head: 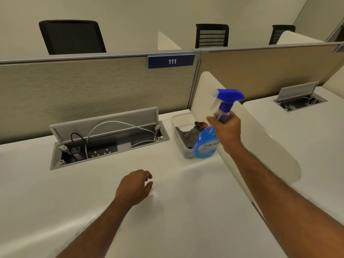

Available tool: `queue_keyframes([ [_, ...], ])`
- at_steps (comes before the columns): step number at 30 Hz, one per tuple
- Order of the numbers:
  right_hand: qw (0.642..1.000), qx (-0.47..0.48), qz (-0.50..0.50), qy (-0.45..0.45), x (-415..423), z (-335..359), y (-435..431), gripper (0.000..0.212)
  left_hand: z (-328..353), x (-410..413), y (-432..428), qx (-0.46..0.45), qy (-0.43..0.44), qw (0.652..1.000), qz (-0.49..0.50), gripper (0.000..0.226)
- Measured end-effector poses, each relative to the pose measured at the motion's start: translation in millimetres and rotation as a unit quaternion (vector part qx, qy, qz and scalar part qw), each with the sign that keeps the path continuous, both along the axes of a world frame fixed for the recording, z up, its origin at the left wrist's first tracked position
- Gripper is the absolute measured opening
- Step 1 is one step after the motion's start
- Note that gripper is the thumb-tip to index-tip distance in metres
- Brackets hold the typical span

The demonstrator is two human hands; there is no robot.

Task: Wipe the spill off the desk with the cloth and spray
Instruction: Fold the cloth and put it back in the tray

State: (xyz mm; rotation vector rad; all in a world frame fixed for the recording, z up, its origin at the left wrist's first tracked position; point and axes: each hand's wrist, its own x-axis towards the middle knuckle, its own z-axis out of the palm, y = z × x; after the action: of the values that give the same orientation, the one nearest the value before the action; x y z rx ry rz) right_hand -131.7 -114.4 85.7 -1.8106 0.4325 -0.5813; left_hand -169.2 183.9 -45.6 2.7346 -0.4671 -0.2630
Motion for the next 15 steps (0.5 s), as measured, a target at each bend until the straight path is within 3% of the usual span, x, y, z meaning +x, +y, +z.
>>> queue_keyframes([
  [4, 1.000, 0.012, 0.009, 0.006, 32.5, 12.9, -0.5, 0.032, -5.1, 16.8, -12.0, -0.029, 0.022, 0.999, 0.012, 0.033],
  [7, 1.000, 0.007, 0.018, 0.014, 56.2, 13.0, -1.5, 0.028, -2.5, 32.7, -37.7, -0.122, 0.058, 0.990, 0.043, 0.040],
  [11, 0.999, -0.006, 0.031, 0.021, 85.7, 5.8, -2.9, 0.028, 10.7, 58.0, -87.4, -0.256, 0.124, 0.951, 0.125, 0.056],
  [15, 0.999, -0.003, 0.037, 0.022, 110.9, -5.4, -6.3, 0.031, 20.4, 78.3, -131.0, -0.326, 0.180, 0.909, 0.188, 0.063],
])
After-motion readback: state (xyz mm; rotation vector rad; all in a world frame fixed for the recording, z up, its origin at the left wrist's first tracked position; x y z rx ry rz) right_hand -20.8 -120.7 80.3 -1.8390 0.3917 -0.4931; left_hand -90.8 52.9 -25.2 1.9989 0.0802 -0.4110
